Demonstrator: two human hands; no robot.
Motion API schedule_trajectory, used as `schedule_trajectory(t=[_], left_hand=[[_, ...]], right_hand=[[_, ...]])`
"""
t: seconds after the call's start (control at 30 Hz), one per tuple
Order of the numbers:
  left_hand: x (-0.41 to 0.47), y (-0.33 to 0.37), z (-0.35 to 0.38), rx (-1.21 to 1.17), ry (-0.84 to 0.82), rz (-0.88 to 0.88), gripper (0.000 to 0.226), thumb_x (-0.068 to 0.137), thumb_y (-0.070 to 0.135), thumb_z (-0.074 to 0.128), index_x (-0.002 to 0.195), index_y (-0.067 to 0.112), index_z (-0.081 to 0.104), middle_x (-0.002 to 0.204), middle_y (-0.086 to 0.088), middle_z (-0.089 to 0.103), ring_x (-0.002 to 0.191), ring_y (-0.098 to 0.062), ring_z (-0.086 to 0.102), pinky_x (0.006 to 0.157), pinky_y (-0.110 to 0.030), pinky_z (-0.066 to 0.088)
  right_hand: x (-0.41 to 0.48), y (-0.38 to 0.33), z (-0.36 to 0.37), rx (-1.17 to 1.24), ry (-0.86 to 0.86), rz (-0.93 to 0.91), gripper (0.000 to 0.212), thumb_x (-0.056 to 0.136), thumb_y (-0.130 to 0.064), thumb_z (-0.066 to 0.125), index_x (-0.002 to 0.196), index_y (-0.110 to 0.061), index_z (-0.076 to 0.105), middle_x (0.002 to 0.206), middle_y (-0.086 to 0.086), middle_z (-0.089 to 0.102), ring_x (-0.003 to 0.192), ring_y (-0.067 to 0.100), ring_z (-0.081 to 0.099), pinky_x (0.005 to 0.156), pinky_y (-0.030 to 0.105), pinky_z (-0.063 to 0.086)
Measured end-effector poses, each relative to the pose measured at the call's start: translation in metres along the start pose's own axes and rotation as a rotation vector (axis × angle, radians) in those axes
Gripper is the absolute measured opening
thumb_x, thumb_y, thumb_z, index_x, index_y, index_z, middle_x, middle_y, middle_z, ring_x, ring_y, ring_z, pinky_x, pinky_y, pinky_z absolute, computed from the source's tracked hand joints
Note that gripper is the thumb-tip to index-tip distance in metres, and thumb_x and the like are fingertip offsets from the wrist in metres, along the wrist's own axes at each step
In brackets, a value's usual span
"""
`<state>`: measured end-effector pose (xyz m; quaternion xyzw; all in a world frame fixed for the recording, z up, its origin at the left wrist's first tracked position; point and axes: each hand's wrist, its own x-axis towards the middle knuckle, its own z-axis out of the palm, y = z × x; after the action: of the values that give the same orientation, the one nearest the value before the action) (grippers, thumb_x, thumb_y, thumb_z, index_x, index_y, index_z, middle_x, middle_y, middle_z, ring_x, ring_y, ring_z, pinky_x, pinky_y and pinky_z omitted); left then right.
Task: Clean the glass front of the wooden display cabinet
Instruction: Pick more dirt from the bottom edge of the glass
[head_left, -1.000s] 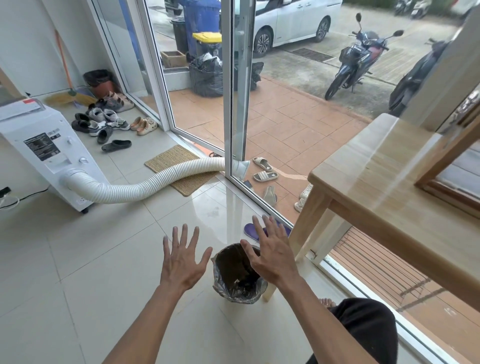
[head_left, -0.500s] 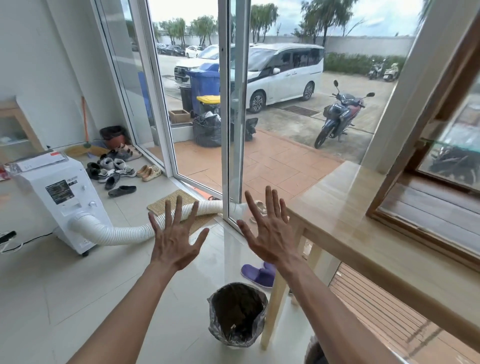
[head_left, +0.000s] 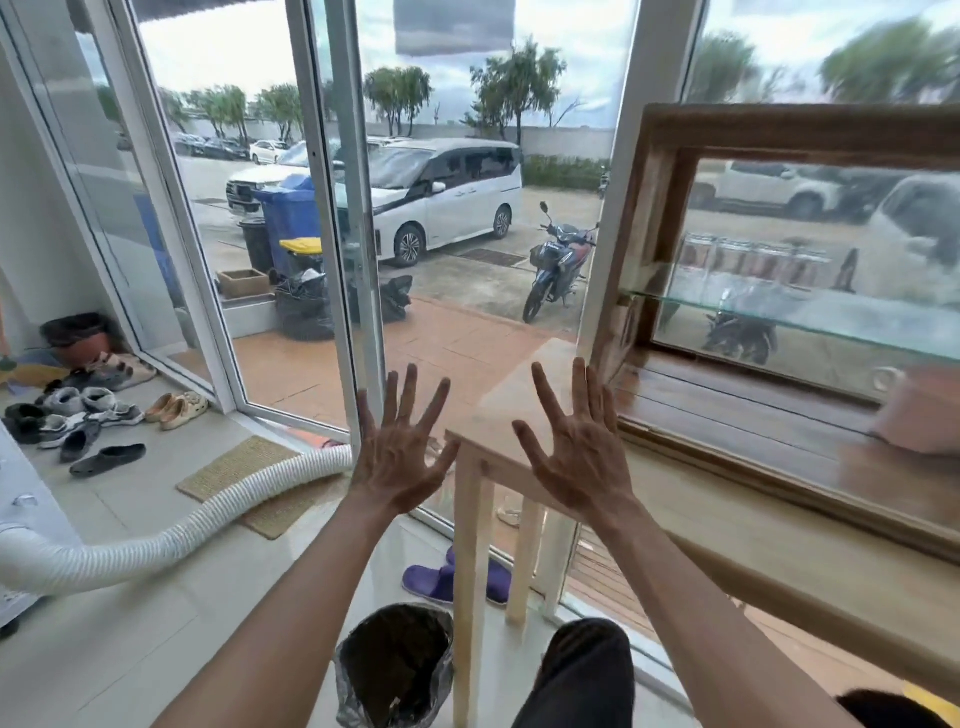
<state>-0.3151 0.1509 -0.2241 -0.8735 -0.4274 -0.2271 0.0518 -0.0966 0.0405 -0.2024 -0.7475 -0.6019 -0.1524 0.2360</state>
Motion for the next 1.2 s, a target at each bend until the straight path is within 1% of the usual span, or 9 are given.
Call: schedule_trajectory(t=[0.23,0.37,0.53,0.6,0.7,0.77,0.93,1.07,1.2], left_hand=[[0.028,0.091,0.032,-0.159,0.04,0.298,0.08,0.101,0.056,0.034,0.162,0.032,-0.012,0.17,-0.004,-0.02,0.158,-0.027,-0.013,0.127,-0.047,-0.006],[0.041,0.123,0.056,-0.222,-0.018,0.354,0.076,0.102,0.056,0.027,0.162,0.028,-0.012,0.171,0.001,-0.019,0.158,-0.02,-0.014,0.129,-0.044,-0.001],[0.058,0.154,0.069,-0.347,-0.04,0.401,0.078,0.101,0.052,0.035,0.164,0.019,0.001,0.172,-0.003,-0.004,0.155,-0.022,0.024,0.125,-0.041,0.027],[0.066,0.16,0.073,-0.359,-0.064,0.408,0.078,0.1,0.051,0.037,0.164,0.019,0.004,0.172,-0.001,0.0,0.152,-0.023,0.031,0.123,-0.041,0.031],[0.078,0.161,0.079,-0.334,-0.141,0.46,0.076,0.098,0.051,0.037,0.163,0.023,0.01,0.172,0.001,0.007,0.148,-0.026,0.037,0.122,-0.043,0.033],[0.085,0.16,0.081,-0.308,-0.15,0.484,0.074,0.096,0.049,0.036,0.162,0.021,0.017,0.171,-0.001,0.017,0.145,-0.026,0.042,0.12,-0.041,0.036],[0.099,0.167,0.081,-0.248,-0.113,0.475,0.06,0.101,0.03,0.045,0.157,0.013,0.032,0.164,-0.007,0.036,0.139,-0.027,0.05,0.11,-0.039,0.044],[0.103,0.177,0.079,-0.222,-0.055,0.431,0.044,0.102,0.019,0.045,0.145,0.009,0.05,0.149,-0.008,0.056,0.122,-0.028,0.063,0.094,-0.043,0.055],[0.104,0.179,0.076,-0.202,0.003,0.428,0.031,0.102,0.012,0.049,0.131,0.01,0.061,0.134,-0.005,0.067,0.107,-0.027,0.07,0.078,-0.042,0.059]], right_hand=[[-0.028,0.074,-0.02,-0.041,0.004,0.107,0.073,0.101,-0.064,0.021,0.165,-0.033,0.006,0.173,0.013,-0.002,0.161,0.031,-0.005,0.132,0.047,0.005],[-0.04,0.091,-0.014,-0.05,0.011,0.148,0.069,0.102,-0.059,0.026,0.164,-0.028,0.02,0.17,0.014,0.022,0.156,0.034,0.023,0.127,0.046,0.022],[-0.036,0.107,-0.01,-0.063,0.016,0.205,0.066,0.101,-0.042,0.051,0.158,-0.014,0.035,0.156,0.01,0.044,0.135,0.029,0.05,0.113,0.042,0.043],[-0.03,0.111,-0.01,-0.064,-0.013,0.221,0.06,0.101,-0.034,0.053,0.156,-0.012,0.039,0.153,0.007,0.047,0.128,0.028,0.058,0.107,0.039,0.048],[-0.021,0.115,-0.008,-0.078,-0.019,0.233,0.047,0.102,-0.02,0.052,0.148,-0.01,0.049,0.146,0.004,0.054,0.109,0.029,0.071,0.089,0.037,0.057],[-0.016,0.117,-0.008,-0.119,-0.039,0.242,0.043,0.101,-0.011,0.048,0.143,-0.01,0.054,0.144,0.003,0.055,0.101,0.031,0.074,0.08,0.039,0.059],[-0.011,0.114,-0.011,-0.203,-0.12,0.279,0.039,0.098,-0.005,0.041,0.133,-0.01,0.059,0.137,0.003,0.057,0.094,0.034,0.074,0.073,0.044,0.058],[-0.01,0.111,-0.013,-0.248,-0.138,0.293,0.036,0.095,-0.001,0.039,0.123,-0.008,0.061,0.134,0.005,0.06,0.094,0.035,0.072,0.074,0.044,0.057],[-0.009,0.11,-0.013,-0.272,-0.14,0.299,0.037,0.094,0.004,0.04,0.122,-0.007,0.061,0.129,0.007,0.061,0.096,0.034,0.071,0.079,0.043,0.057]])
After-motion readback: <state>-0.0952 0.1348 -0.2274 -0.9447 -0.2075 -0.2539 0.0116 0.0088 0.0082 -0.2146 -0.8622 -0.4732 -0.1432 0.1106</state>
